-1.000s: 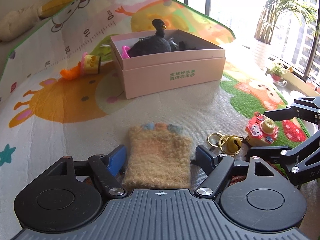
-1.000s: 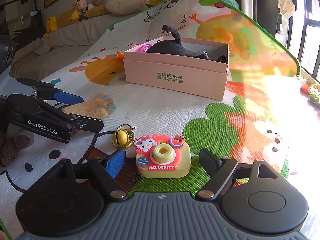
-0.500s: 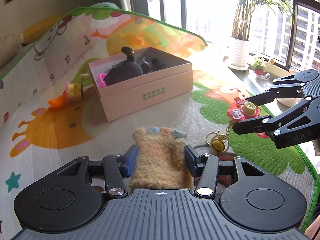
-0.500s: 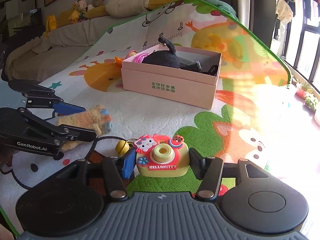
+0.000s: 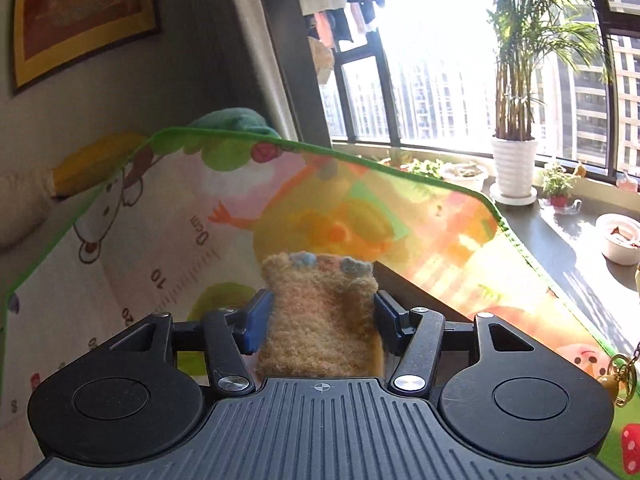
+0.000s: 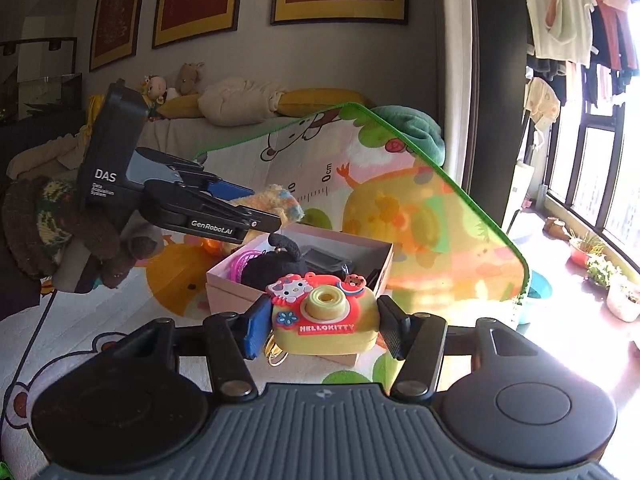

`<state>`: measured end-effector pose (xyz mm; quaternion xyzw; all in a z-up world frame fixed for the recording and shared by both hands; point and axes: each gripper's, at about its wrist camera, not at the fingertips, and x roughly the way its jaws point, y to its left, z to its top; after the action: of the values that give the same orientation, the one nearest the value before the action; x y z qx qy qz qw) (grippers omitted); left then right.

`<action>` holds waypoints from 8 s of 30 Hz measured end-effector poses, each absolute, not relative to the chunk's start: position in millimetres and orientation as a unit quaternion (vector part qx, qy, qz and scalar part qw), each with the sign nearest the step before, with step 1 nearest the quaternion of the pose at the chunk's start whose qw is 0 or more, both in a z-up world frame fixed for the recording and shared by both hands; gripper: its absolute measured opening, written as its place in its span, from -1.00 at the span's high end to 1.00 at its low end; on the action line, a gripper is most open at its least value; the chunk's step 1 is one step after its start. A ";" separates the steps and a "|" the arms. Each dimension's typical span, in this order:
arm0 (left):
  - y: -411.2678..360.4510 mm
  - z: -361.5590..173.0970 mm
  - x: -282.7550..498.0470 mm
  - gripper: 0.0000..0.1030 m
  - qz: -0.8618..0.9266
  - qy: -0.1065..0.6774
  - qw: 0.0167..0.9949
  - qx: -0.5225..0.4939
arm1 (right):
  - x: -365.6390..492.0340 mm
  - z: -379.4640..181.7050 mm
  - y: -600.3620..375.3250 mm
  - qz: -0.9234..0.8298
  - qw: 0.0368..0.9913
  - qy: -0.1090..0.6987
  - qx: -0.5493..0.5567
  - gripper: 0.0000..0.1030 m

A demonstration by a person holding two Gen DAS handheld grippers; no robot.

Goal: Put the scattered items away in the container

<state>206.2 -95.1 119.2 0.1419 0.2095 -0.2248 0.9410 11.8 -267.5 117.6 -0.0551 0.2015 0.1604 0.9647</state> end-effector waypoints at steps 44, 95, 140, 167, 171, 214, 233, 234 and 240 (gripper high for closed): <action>59.9 4.2 107.1 -1.00 -0.147 0.289 0.942 -0.084 | 297.5 63.9 -2.6 0.224 0.874 0.423 -0.078 -0.42; 85.6 49.7 96.8 -1.00 -0.056 0.310 0.949 -0.012 | 74.8 12.9 -109.7 0.294 0.877 0.344 -0.162 -0.40; 43.4 35.3 156.2 -0.69 -0.024 0.291 0.956 -0.014 | -4.7 -9.0 -209.1 0.200 0.920 0.338 -0.006 -0.21; -12.4 22.7 59.2 0.03 -0.156 0.332 0.929 0.051 | -3.0 -11.3 -203.2 0.204 0.920 0.333 -0.014 -0.44; -25.2 13.8 36.1 -0.31 -0.162 0.330 0.928 0.065 | -4.3 -10.1 -203.6 0.174 0.926 0.335 -0.023 -0.45; -17.3 2.4 25.7 -1.00 -0.132 0.346 0.928 0.045 | 46.5 1.7 -195.1 0.125 0.936 0.322 -0.066 -0.33; -13.2 3.3 24.8 -1.00 -0.133 0.341 0.930 0.027 | 41.2 23.3 -217.4 0.180 0.883 0.433 0.030 -0.04; -13.2 3.2 24.8 -1.00 -0.133 0.341 0.930 0.027 | 41.1 23.2 -215.3 0.179 0.885 0.430 0.026 -0.07; -13.7 3.0 24.9 -1.00 -0.133 0.341 0.930 0.029 | 38.8 22.6 -211.4 0.165 0.898 0.408 -0.001 -0.39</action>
<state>24.9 -13.7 3.0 0.0289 0.3415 -0.1328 0.9300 38.8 -211.4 22.6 -0.0014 0.4080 0.1652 0.8979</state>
